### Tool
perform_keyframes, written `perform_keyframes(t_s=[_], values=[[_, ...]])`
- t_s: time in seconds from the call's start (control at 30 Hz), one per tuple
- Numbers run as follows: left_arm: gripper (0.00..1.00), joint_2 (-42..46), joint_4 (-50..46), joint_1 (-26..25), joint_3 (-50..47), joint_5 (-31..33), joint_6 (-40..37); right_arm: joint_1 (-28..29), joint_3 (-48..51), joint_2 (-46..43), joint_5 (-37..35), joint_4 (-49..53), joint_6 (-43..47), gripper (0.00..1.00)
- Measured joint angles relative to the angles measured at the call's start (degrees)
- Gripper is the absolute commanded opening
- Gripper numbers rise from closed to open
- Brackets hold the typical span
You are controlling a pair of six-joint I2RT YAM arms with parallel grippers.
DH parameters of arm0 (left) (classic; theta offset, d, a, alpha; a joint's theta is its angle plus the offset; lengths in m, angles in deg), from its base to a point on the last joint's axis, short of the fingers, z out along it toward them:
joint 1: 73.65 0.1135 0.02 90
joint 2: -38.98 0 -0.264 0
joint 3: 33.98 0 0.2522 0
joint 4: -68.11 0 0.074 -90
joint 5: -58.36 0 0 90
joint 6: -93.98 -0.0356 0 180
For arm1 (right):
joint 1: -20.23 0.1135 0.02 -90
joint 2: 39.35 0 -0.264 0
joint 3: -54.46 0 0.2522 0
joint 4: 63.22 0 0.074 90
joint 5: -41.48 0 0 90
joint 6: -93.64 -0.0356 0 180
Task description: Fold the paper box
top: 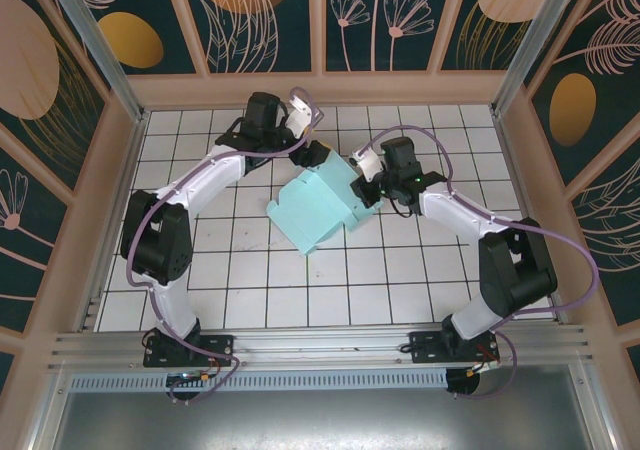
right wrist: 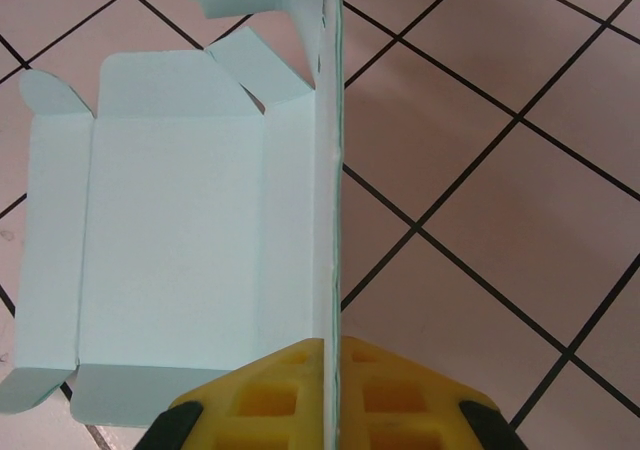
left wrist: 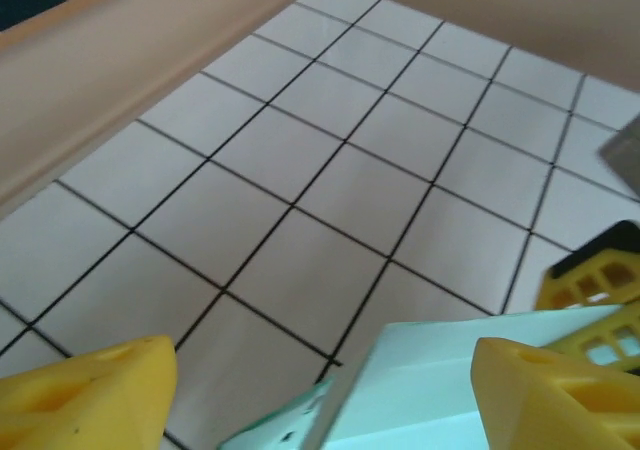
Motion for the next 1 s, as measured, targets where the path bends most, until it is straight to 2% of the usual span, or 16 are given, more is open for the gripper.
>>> perform_keyframes(t_s=[0.27,0.5,1.0], values=[[0.69,0.0,0.4,0.0,-3.4,-7.7,4.8,0.0,-1.8,0.7,-0.4,0.2,0.0,0.0],[0.63,-0.7,-0.5,0.0,-2.2,-8.1,7.5,0.2,-2.6,1.7,-0.4,0.3,0.0,0.0],[0.59,-4.3,4.1,-0.9,-0.5,-12.7,16.3,0.3,-2.6,1.8,-0.3,0.7,-0.7,0.0]])
